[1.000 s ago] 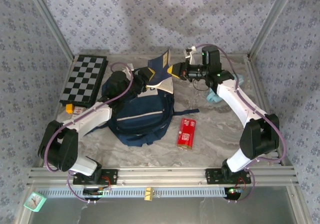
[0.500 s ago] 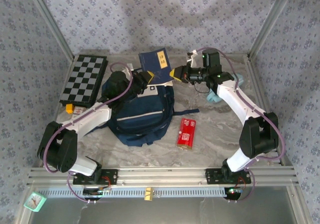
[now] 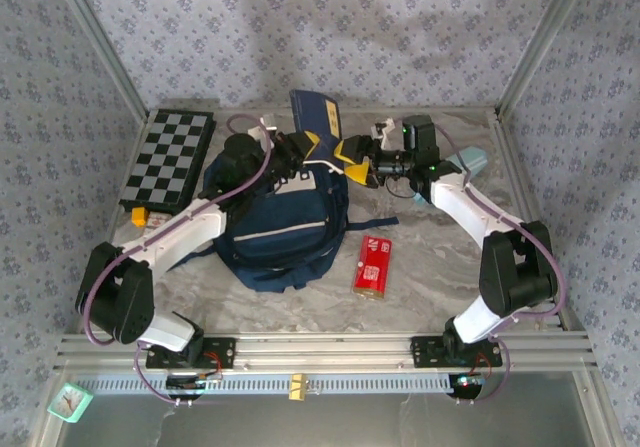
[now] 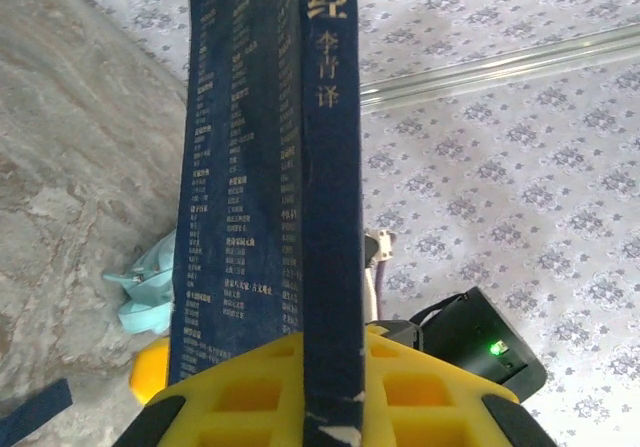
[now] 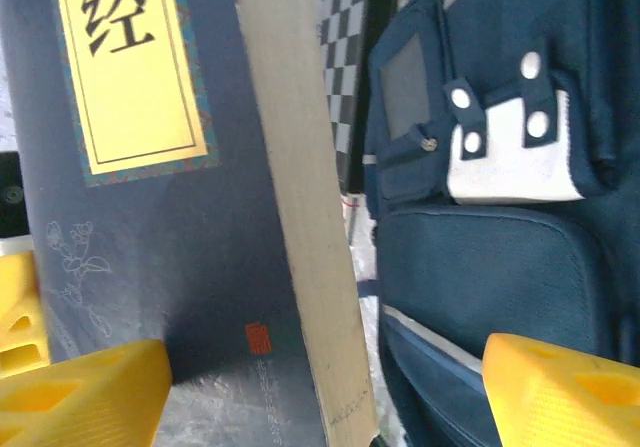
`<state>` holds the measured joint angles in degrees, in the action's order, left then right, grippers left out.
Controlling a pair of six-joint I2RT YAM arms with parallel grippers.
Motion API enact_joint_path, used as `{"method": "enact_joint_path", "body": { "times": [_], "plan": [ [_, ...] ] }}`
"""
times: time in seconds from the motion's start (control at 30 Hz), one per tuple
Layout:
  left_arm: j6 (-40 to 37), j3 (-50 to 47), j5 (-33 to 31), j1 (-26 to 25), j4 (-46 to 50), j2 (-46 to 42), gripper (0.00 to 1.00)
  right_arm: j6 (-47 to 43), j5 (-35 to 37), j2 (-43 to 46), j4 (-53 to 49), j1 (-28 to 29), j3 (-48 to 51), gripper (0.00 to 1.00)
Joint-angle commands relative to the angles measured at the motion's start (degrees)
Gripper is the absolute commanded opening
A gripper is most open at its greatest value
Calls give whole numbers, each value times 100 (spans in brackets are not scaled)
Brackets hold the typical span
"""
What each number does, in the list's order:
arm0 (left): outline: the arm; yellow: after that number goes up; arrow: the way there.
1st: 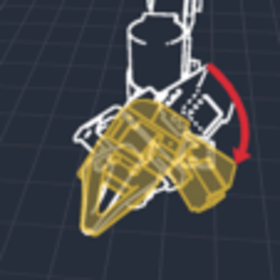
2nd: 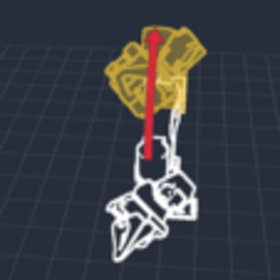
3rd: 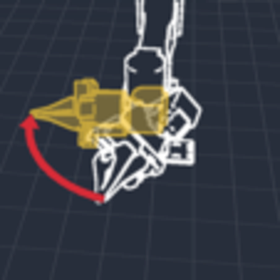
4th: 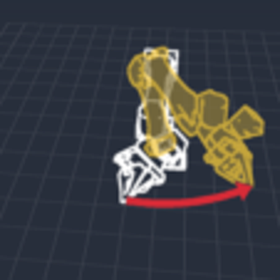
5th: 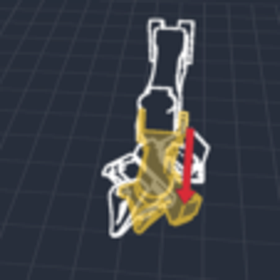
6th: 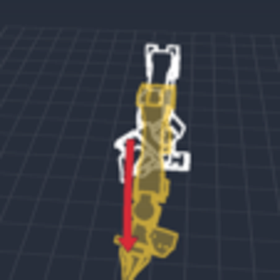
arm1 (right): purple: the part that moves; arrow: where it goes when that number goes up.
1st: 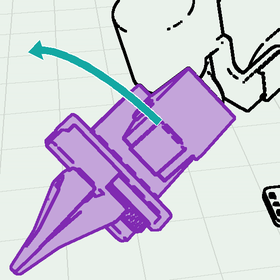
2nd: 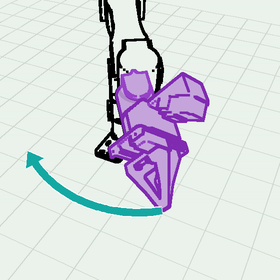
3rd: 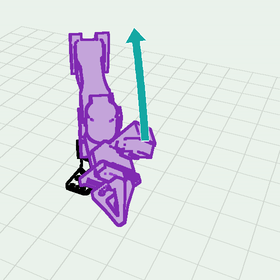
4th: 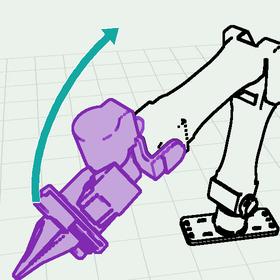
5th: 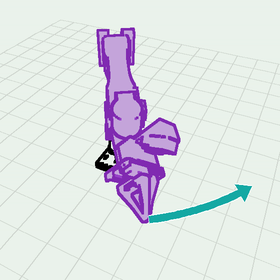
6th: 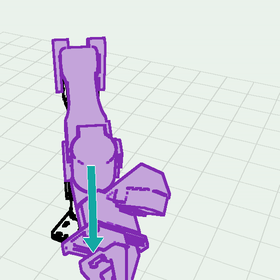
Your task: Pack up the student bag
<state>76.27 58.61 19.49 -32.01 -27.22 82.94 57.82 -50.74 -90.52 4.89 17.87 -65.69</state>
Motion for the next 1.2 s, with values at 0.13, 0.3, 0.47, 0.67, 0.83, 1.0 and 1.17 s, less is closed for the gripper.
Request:
{"method": "enact_joint_path", "body": {
  "times": [0.13,0.3,0.47,0.67,0.83,1.0,1.17],
  "plan": [
    [-393,85,-108,-69,89,-120,0,1330,-462,411,1725,-65,270,81],
    [-505,96,-76,-54,253,-135,0,1652,-471,422,2247,-65,393,78],
    [-774,71,-174,-52,658,-232,0,1424,-402,510,1969,-100,336,65],
    [-987,83,-279,-67,984,-285,0,916,-282,522,1379,-74,259,41],
    [-1144,154,-260,-119,1117,-291,0,733,-121,463,1139,-75,240,17],
    [-1312,256,-252,-191,1329,-278,0,283,21,464,515,-30,107,0],
    [-1610,392,-208,-219,1656,-338,14,-221,228,620,-171,-49,-11,0]
  ]
}}
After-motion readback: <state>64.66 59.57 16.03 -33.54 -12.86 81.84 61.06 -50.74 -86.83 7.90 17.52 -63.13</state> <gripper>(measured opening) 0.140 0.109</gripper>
